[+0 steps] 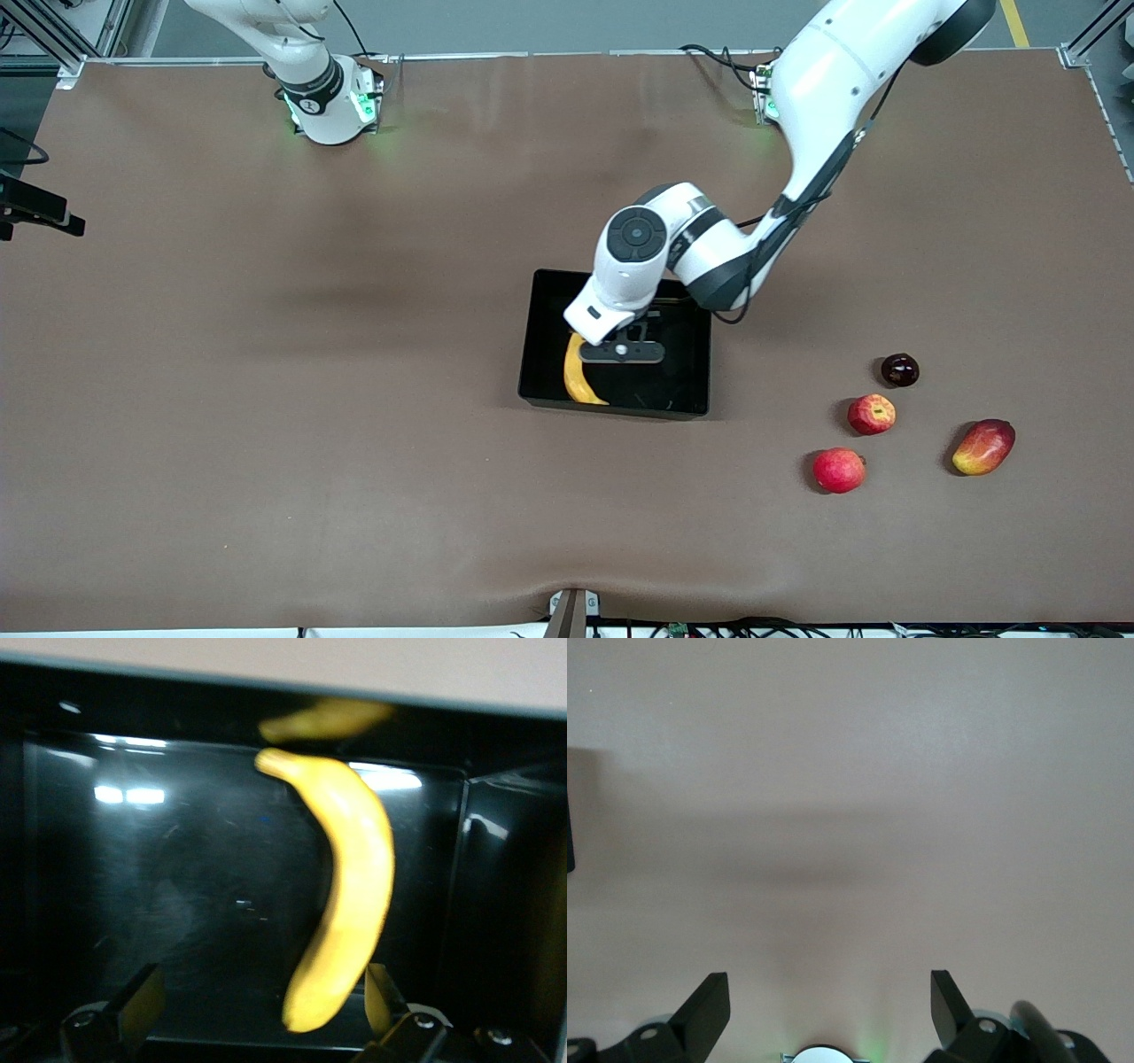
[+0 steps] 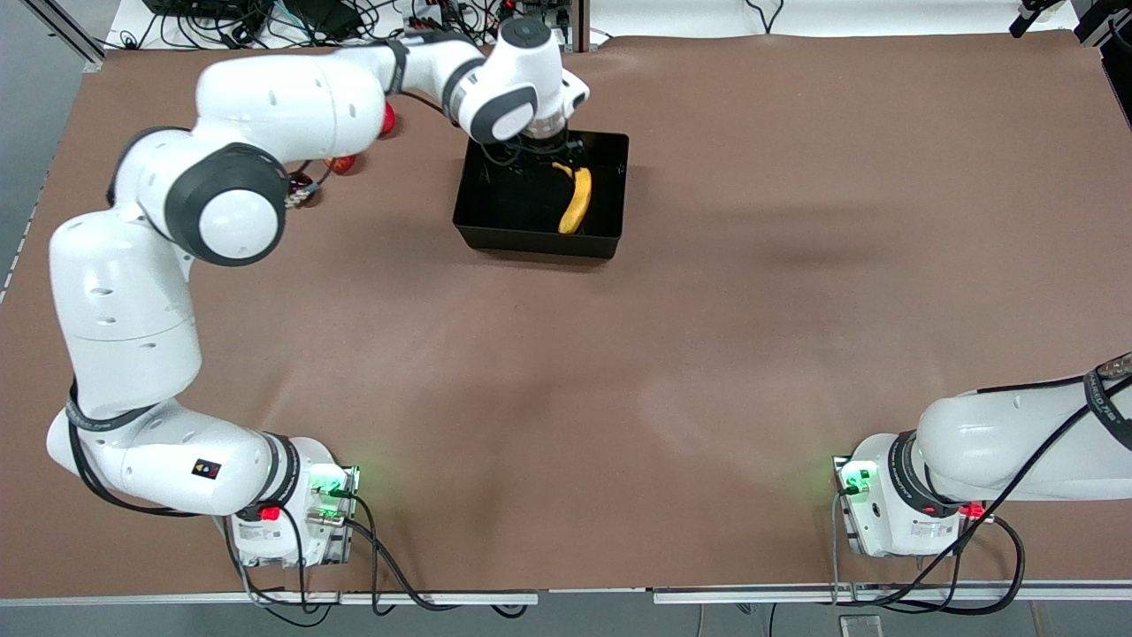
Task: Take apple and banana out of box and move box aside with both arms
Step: 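Move the left gripper back into the box over the banana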
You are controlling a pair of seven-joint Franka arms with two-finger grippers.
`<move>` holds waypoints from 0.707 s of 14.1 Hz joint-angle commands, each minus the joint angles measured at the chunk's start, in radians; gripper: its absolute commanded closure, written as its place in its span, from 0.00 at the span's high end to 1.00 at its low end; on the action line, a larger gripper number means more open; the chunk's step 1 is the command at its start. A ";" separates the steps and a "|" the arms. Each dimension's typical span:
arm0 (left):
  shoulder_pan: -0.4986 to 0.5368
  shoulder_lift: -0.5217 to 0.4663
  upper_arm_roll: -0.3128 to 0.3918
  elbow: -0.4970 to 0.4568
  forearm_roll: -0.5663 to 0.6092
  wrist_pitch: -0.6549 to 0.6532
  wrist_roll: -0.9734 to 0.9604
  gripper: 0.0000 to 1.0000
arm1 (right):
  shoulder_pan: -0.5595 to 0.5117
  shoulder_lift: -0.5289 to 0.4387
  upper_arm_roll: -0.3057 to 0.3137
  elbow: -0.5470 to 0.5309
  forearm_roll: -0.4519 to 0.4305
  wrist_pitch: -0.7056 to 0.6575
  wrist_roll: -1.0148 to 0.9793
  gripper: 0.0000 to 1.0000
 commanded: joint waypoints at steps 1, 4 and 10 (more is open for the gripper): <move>-0.018 0.057 0.007 0.029 -0.001 0.062 -0.004 1.00 | -0.018 0.010 0.011 0.021 0.018 -0.011 -0.013 1.00; -0.024 0.106 0.009 0.027 0.050 0.128 0.013 1.00 | -0.017 0.008 0.011 0.021 0.018 -0.016 -0.011 1.00; -0.026 0.163 0.009 0.015 0.127 0.166 0.010 0.40 | -0.013 0.010 0.011 0.021 0.017 -0.017 -0.011 1.00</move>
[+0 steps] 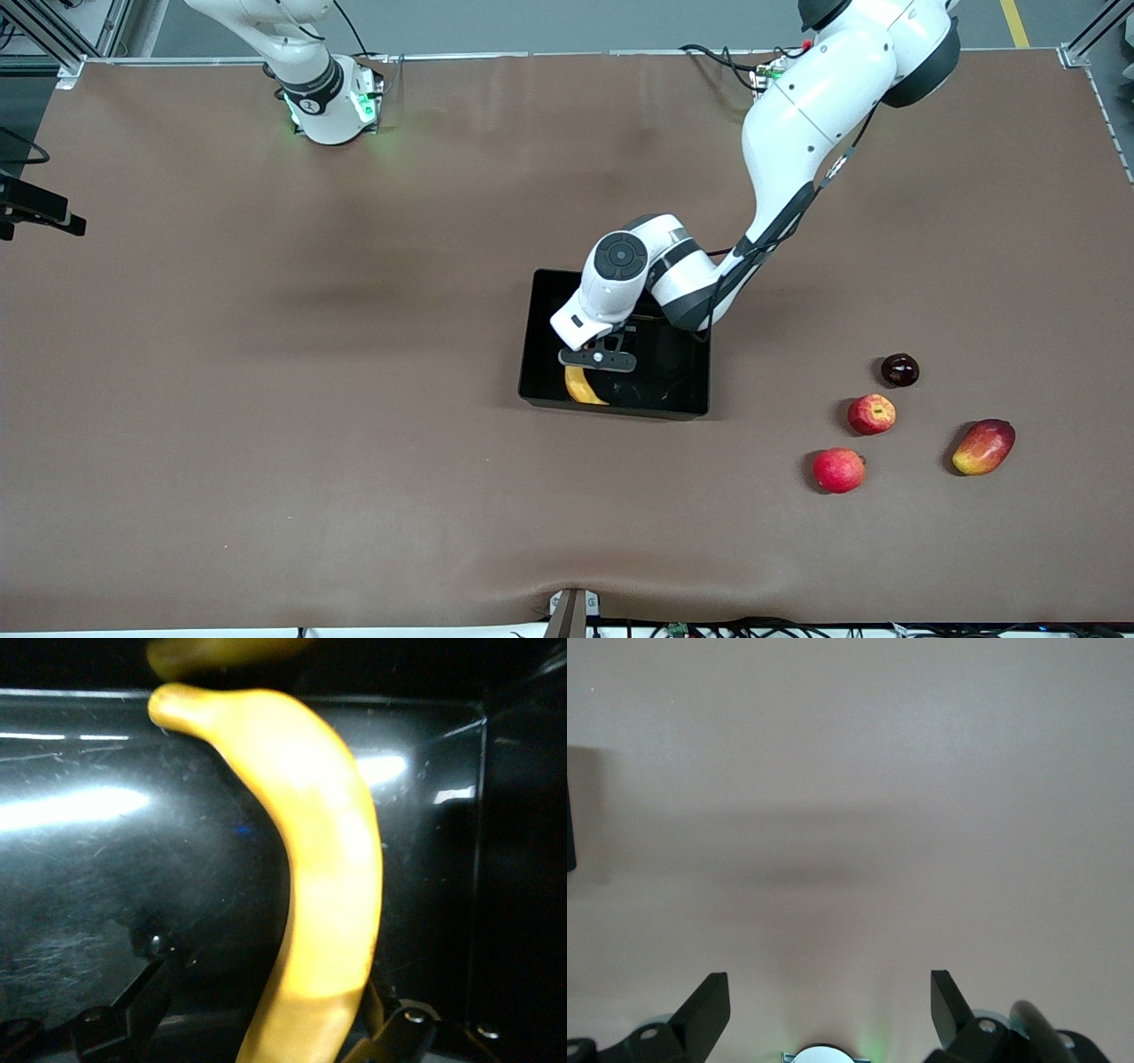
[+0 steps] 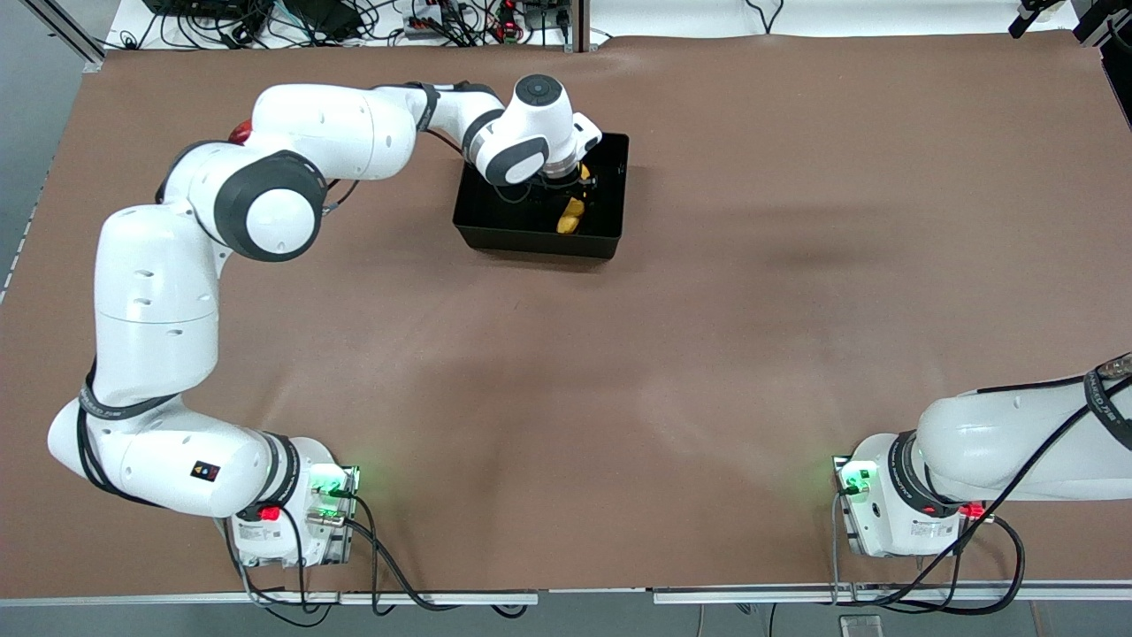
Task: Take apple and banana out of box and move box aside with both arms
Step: 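Move the left gripper back into the box over the banana, then grasp the yellow banana with the left gripper and lift it, then carry the banana out with the left gripper while the right gripper reaches the box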
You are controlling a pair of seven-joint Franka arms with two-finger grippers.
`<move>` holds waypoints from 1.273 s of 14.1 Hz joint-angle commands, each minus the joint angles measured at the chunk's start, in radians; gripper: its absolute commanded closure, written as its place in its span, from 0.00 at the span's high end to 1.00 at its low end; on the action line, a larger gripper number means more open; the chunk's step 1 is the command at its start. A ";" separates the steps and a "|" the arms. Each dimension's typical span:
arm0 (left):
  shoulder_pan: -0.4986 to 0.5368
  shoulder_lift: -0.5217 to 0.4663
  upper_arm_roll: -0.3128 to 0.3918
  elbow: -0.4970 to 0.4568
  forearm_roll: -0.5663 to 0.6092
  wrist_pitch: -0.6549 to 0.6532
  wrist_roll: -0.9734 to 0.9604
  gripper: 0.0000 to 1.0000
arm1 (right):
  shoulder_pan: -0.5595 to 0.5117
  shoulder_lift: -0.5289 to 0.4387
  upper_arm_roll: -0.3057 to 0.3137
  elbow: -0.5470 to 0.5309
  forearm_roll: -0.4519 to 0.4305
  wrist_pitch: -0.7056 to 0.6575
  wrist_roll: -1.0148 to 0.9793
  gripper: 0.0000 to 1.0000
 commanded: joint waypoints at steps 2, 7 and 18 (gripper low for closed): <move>-0.025 0.005 0.007 0.019 0.033 0.007 0.004 0.00 | -0.009 0.019 0.011 0.019 0.012 -0.015 -0.014 1.00; -0.014 -0.068 -0.001 0.036 0.035 -0.085 0.004 0.00 | -0.007 0.071 0.013 0.017 0.013 -0.026 -0.014 1.00; 0.165 -0.335 -0.015 0.040 -0.075 -0.243 0.150 0.00 | 0.113 0.108 0.019 0.021 0.113 0.009 0.000 1.00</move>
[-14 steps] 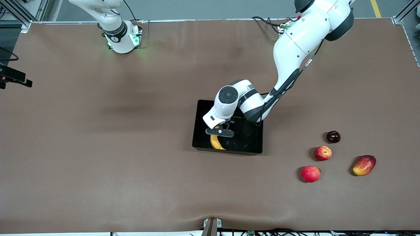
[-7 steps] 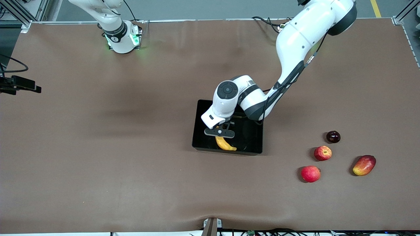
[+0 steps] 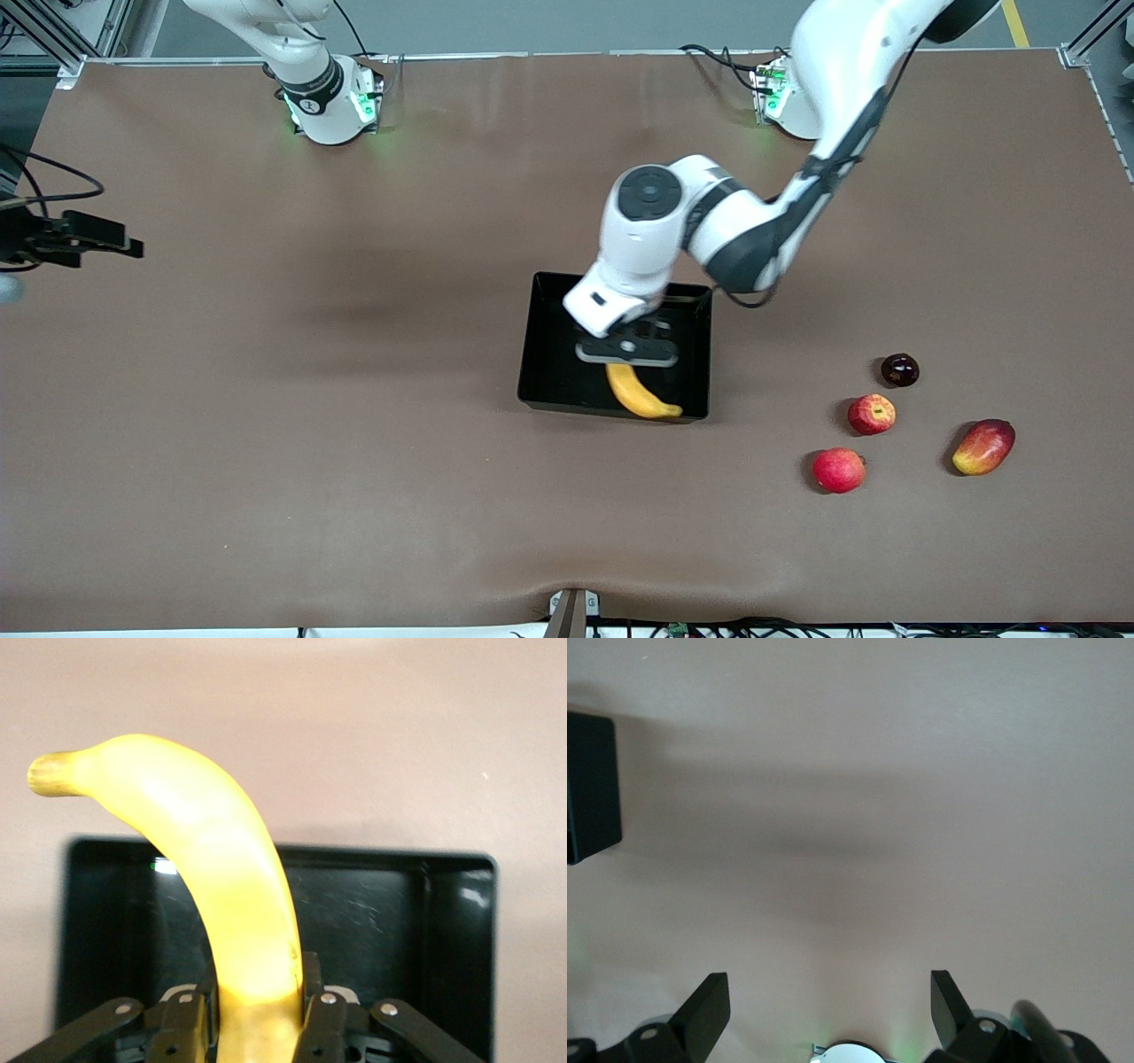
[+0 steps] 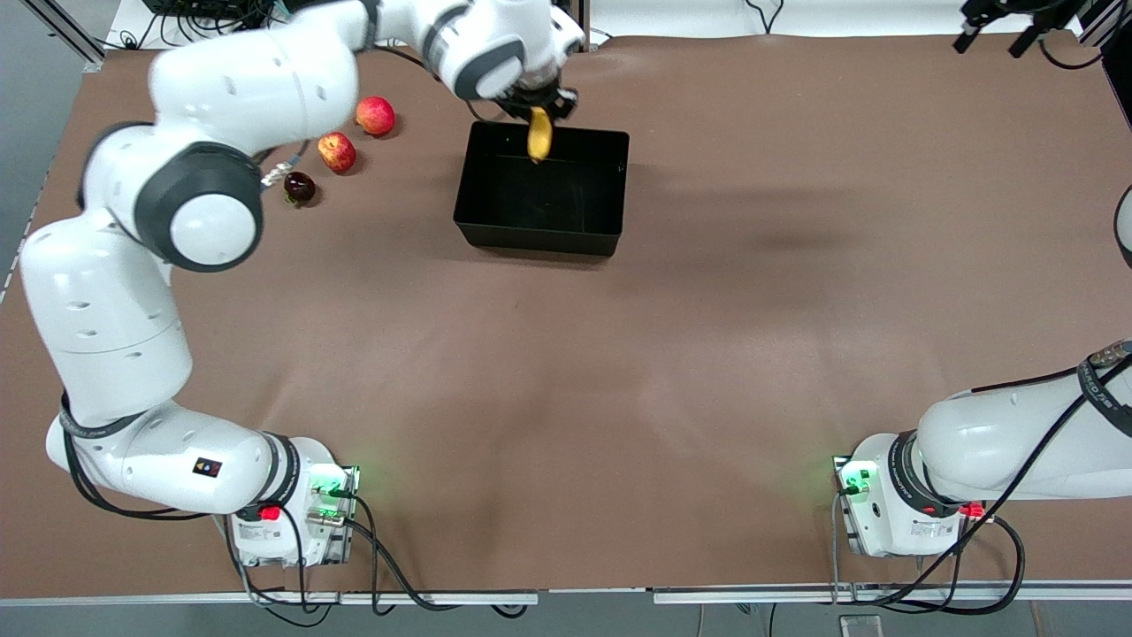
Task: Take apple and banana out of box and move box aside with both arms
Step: 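Carry the banana out with the left gripper while the right gripper reaches the box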
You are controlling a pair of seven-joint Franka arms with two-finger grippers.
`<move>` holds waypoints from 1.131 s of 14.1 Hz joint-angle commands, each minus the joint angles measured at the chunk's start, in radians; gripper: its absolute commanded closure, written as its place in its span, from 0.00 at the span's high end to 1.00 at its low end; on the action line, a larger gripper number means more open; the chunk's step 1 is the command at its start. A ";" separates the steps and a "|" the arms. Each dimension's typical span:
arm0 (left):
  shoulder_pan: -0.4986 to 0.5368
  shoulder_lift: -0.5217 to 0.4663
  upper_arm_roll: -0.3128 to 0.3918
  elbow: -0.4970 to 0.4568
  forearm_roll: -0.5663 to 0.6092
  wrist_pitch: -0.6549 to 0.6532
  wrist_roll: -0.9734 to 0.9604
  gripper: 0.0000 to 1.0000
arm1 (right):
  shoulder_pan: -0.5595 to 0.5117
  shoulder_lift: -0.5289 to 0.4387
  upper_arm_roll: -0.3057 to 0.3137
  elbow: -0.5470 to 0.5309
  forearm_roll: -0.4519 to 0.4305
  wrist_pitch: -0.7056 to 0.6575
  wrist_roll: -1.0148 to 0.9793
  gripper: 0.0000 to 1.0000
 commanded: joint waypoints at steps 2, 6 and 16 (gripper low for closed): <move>0.157 -0.049 -0.009 -0.023 -0.045 -0.037 0.170 0.00 | 0.107 0.042 -0.002 0.015 0.023 0.080 0.006 1.00; 0.298 -0.044 -0.006 -0.013 -0.071 -0.037 0.385 0.00 | 0.183 0.131 -0.001 0.015 0.063 0.180 0.006 1.00; 0.562 0.095 0.033 0.055 -0.065 -0.012 1.010 0.00 | 0.504 0.361 -0.002 0.015 0.057 0.536 0.429 1.00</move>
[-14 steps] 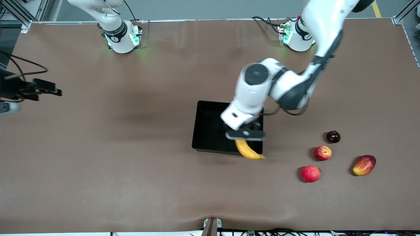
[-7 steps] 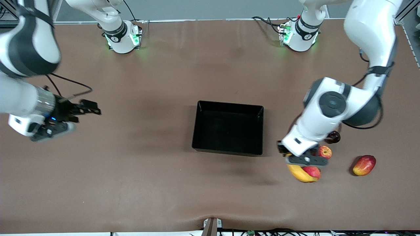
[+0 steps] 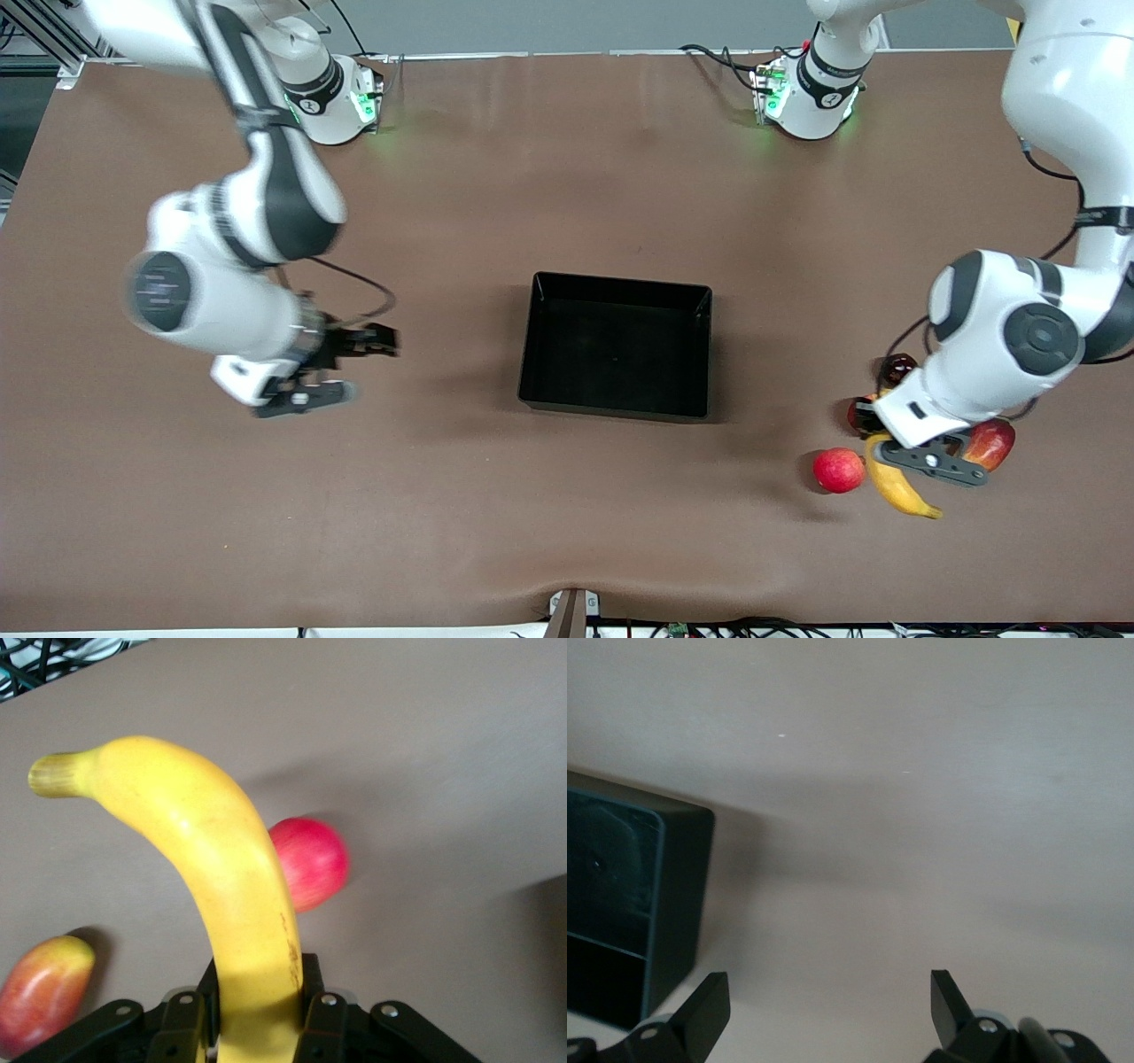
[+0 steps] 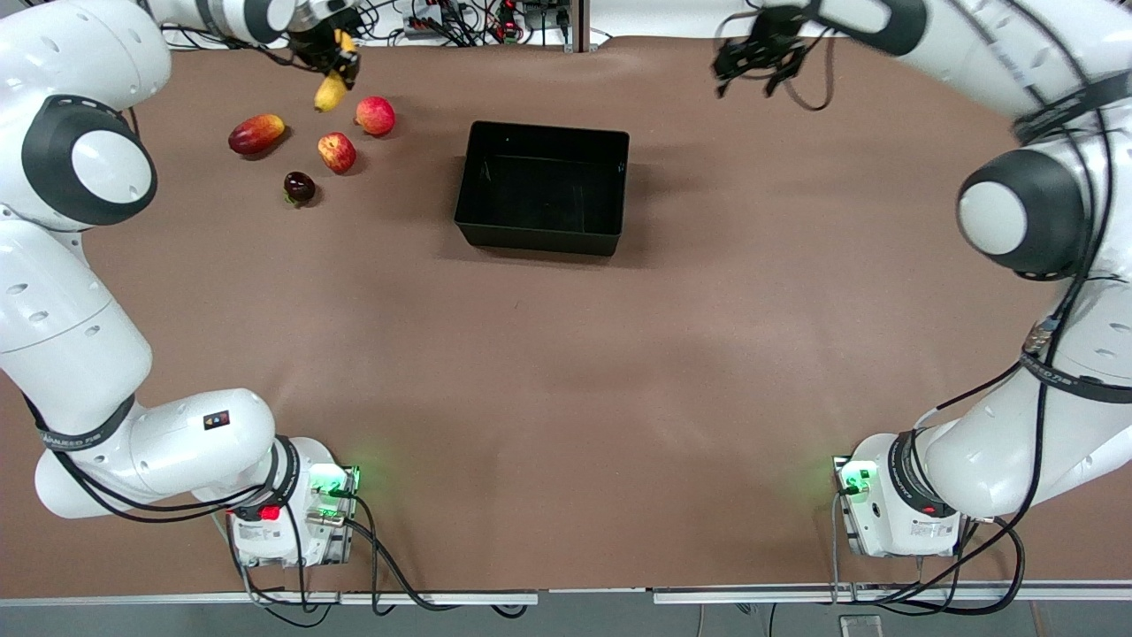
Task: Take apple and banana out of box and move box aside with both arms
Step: 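Carry the banana out with the left gripper while the right gripper reaches the box, then lower the banana by the fruits while the right gripper grasps the box rim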
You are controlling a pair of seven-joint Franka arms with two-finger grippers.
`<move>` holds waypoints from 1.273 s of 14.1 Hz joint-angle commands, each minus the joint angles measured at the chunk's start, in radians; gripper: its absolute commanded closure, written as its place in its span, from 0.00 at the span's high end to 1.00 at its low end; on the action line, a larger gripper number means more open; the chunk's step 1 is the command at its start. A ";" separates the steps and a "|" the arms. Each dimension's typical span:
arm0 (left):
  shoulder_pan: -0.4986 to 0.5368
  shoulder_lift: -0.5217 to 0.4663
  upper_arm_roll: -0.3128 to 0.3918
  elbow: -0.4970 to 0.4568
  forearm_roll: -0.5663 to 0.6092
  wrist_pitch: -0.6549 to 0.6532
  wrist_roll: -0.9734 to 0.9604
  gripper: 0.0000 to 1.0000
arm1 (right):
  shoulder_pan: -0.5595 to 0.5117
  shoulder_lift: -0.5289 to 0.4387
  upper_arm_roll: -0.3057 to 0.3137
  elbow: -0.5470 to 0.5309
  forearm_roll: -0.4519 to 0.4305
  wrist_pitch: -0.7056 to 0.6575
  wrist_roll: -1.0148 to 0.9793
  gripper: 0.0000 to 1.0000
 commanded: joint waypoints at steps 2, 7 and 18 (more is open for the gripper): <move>0.013 0.067 0.050 0.067 -0.010 0.039 0.164 0.00 | 0.110 0.061 -0.012 0.020 0.002 0.086 0.186 1.00; 0.000 0.164 0.124 0.081 -0.009 0.191 0.228 0.00 | 0.227 0.146 -0.012 0.023 0.000 0.216 0.522 1.00; 0.006 0.276 0.159 0.083 -0.020 0.299 0.222 0.99 | 0.293 0.253 -0.012 0.018 0.006 0.356 0.592 0.56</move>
